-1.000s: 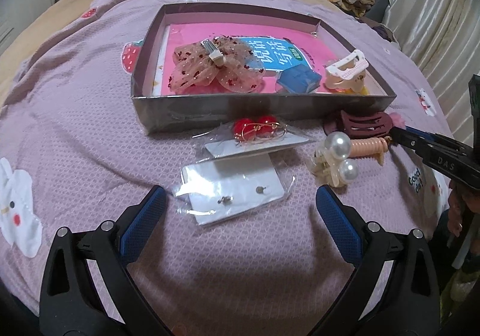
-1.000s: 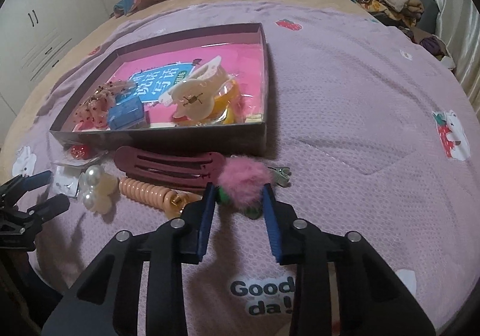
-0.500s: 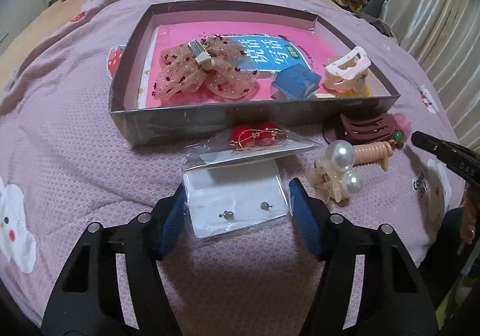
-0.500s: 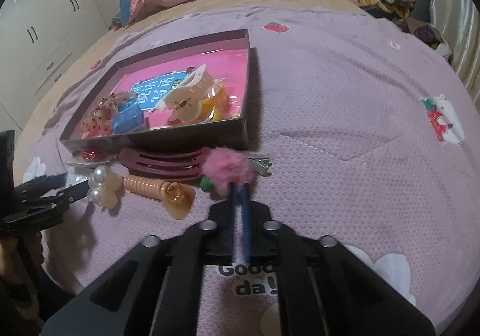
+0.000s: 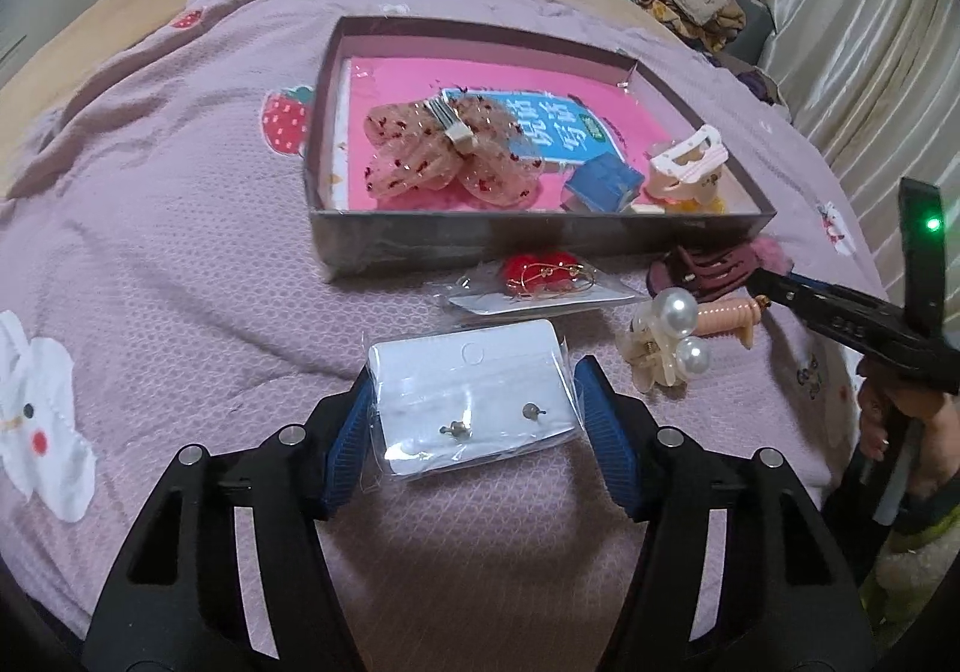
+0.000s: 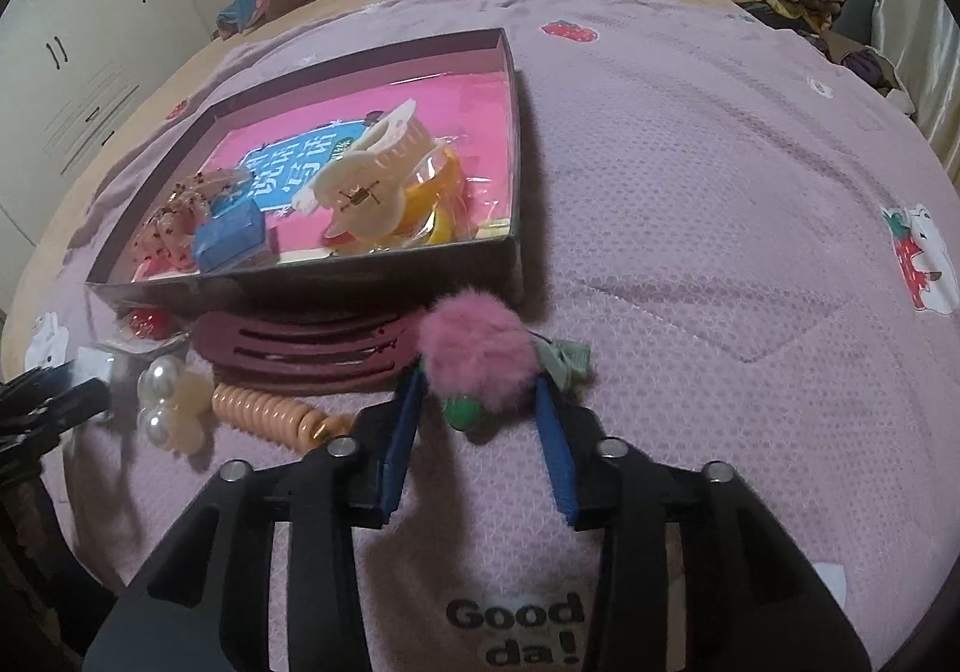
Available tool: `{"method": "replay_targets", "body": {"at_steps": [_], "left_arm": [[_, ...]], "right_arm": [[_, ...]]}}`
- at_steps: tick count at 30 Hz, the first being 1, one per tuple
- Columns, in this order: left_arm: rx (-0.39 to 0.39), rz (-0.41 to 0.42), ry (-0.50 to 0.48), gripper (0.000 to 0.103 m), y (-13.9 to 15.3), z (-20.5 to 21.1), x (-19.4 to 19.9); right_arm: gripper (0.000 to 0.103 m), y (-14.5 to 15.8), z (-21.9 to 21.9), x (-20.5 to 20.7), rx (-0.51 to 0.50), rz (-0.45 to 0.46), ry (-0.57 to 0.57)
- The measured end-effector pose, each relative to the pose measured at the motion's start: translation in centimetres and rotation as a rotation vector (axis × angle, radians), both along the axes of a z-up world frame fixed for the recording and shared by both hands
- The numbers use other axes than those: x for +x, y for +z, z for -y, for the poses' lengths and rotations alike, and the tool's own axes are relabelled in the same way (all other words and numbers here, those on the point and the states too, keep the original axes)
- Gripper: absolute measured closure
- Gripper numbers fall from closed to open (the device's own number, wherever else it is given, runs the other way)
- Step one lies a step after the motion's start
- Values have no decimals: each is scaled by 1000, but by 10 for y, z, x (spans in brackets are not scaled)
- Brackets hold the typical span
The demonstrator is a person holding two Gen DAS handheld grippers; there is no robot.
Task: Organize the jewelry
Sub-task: 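Carry the pompom tie and earring card into the box and open both tools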
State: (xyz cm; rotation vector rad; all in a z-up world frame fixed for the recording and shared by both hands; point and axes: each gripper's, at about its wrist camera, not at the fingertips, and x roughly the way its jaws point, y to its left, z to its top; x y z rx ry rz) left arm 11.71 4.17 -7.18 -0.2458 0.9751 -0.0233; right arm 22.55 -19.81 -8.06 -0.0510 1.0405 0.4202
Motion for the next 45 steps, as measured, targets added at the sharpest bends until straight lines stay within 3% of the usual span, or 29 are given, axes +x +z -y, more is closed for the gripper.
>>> {"method": "replay_targets", "body": {"at_steps": [9,21,29,38,45], "left_arm": [[-13,63,-4,47,30,-2,-11],[-9,166,17,47,75,-12,3],[-2,222,33,47,96,-21,27],[7,242,34,47,103,-25,53],[8,213,23,47,92,-25,78]], "right_arm": [[86,22,18,-13,38,57,-21],[86,89,32,-36,89,204,-14],[86,131,13,-37,68,331,54],[86,161,-15,-33,79,441,130],[86,156,-46,-23,69,447,204]]}}
